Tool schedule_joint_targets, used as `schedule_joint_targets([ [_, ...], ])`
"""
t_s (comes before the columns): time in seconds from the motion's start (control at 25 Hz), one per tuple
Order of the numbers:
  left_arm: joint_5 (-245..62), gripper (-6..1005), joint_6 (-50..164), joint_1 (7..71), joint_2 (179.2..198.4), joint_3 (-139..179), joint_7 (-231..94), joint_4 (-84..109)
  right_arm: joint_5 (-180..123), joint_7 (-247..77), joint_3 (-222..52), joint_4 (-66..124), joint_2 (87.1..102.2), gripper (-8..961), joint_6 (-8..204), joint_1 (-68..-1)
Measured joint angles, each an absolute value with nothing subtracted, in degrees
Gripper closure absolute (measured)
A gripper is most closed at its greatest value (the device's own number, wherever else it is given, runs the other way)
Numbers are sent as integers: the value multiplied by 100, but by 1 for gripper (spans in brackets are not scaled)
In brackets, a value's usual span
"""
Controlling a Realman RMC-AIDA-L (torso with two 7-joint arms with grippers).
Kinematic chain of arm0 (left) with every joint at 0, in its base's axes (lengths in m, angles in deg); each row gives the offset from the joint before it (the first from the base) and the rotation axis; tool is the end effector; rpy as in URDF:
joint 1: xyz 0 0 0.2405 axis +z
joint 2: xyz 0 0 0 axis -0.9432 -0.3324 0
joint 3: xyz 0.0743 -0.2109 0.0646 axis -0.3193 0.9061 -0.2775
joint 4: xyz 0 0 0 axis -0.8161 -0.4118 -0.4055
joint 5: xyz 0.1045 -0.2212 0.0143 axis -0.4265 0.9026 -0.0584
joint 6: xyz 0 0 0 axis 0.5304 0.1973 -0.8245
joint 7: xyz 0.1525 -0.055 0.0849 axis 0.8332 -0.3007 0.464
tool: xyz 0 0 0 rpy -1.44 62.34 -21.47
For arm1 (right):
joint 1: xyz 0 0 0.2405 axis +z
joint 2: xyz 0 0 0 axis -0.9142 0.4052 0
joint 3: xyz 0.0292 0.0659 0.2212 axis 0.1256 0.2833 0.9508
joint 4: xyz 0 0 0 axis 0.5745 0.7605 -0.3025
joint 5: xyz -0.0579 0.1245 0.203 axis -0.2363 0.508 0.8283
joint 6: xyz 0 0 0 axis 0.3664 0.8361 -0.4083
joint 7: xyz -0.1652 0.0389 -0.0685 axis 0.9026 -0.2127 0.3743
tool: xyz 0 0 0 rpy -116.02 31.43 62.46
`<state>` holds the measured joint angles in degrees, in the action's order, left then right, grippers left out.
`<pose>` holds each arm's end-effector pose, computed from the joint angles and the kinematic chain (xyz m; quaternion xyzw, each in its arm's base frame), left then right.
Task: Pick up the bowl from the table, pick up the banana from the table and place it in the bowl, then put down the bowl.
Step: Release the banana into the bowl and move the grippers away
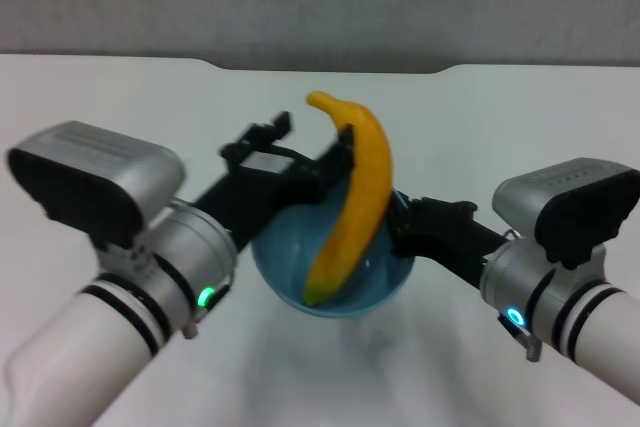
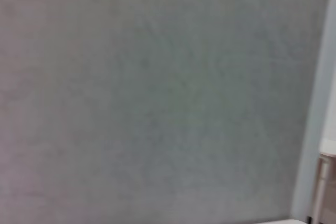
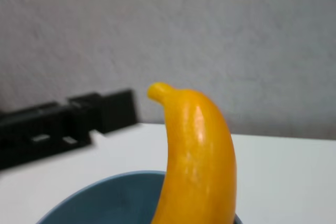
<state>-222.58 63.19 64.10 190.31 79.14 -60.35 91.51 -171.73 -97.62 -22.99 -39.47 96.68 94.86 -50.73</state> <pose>-0.1183 0.3721 -0.0893 -0.7947 -0.2817 -0.3298 0.4246 0.1722 0.3841 -0.1292 -0.8292 0.3435 0.2285 0.3772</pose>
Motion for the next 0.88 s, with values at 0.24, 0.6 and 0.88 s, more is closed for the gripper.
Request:
schedule_joint_targets([
  [0.24, -22304, 232, 6197, 6745, 19025, 8511, -6009, 9224, -17178, -9700, -2027, -4335, 9646, 912, 8457, -4986],
  [0.6, -22308, 233, 5969, 6998, 19028, 9066, -6007, 9132, -15602, -8155, -1558, -4404, 9647, 912, 7306, -4465],
  [0.88, -22309, 233, 5969, 7043, 19032, 9215, -6006, 9043, -13306, -5684, -1012, -3581, 9682, 912, 6956, -3888],
])
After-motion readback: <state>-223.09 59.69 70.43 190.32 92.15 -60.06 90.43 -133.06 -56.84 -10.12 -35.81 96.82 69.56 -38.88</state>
